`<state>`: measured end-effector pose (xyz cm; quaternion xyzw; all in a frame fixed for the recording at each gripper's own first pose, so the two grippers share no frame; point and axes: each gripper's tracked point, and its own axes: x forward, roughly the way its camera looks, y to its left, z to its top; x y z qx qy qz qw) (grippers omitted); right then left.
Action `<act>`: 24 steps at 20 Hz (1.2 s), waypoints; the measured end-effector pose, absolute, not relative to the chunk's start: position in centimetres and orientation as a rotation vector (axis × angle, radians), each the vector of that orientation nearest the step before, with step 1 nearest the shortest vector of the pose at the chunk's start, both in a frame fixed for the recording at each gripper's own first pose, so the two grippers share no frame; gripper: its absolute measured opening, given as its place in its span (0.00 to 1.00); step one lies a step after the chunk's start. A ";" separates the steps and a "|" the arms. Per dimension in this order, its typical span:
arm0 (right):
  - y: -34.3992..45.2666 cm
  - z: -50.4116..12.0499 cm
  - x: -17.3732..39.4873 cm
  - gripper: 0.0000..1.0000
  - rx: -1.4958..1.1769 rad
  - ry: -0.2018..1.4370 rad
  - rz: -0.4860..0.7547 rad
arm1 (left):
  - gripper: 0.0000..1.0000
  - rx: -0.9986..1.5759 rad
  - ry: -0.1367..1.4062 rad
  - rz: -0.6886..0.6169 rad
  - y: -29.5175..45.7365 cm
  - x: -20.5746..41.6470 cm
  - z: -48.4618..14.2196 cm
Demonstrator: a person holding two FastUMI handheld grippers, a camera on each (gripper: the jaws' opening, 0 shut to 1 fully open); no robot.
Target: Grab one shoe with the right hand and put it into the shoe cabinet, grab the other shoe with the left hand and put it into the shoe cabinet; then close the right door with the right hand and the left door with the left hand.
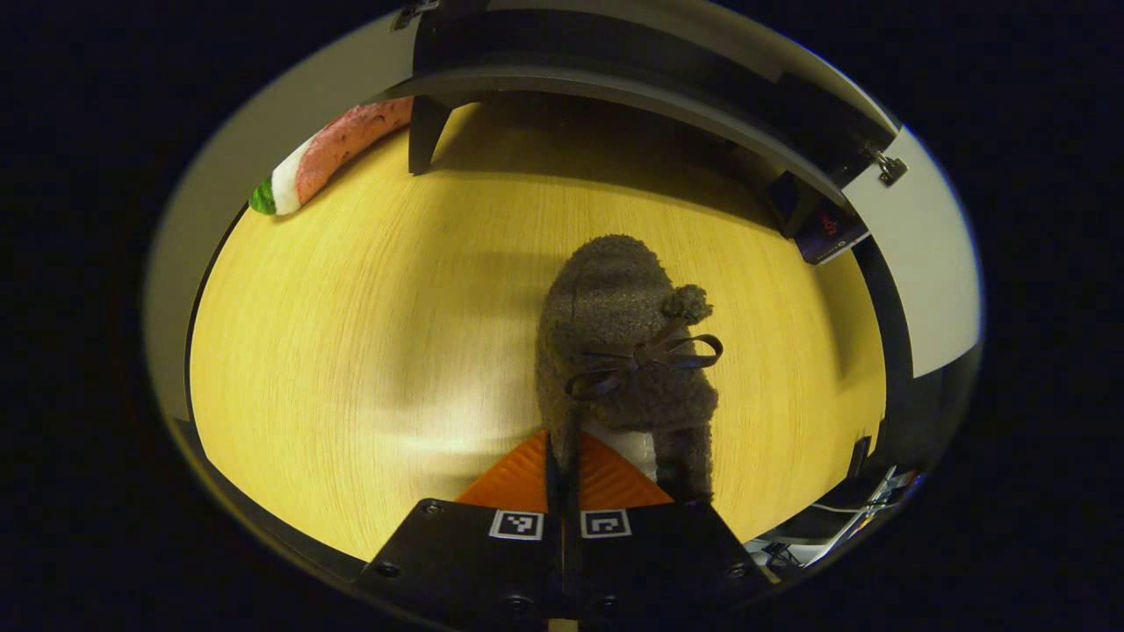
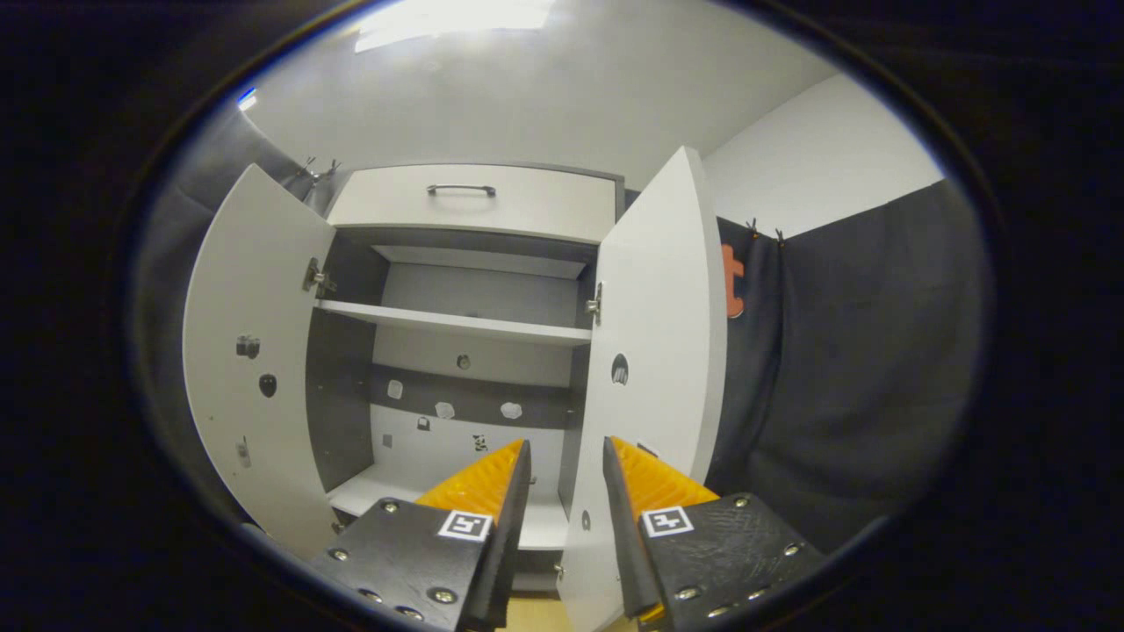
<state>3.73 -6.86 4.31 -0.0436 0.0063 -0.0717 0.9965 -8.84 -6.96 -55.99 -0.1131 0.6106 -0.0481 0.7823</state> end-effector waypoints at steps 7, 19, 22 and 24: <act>-7.5 4.6 3.5 0.47 -0.082 -0.003 -0.157 | 0.01 -0.258 1.244 -0.124 -6.2 -6.7 -54.1; -7.5 4.2 3.7 0.47 -0.044 -0.011 -0.137 | 0.01 -0.286 0.884 -0.214 -7.6 1.7 -37.3; -7.7 4.1 3.8 0.47 -0.042 -0.014 -0.144 | 0.01 -0.303 0.788 -0.235 -8.5 4.7 -32.9; -8.1 4.3 3.7 0.47 -0.035 -0.018 -0.149 | 0.01 -0.308 0.725 -0.247 -9.0 7.0 -30.2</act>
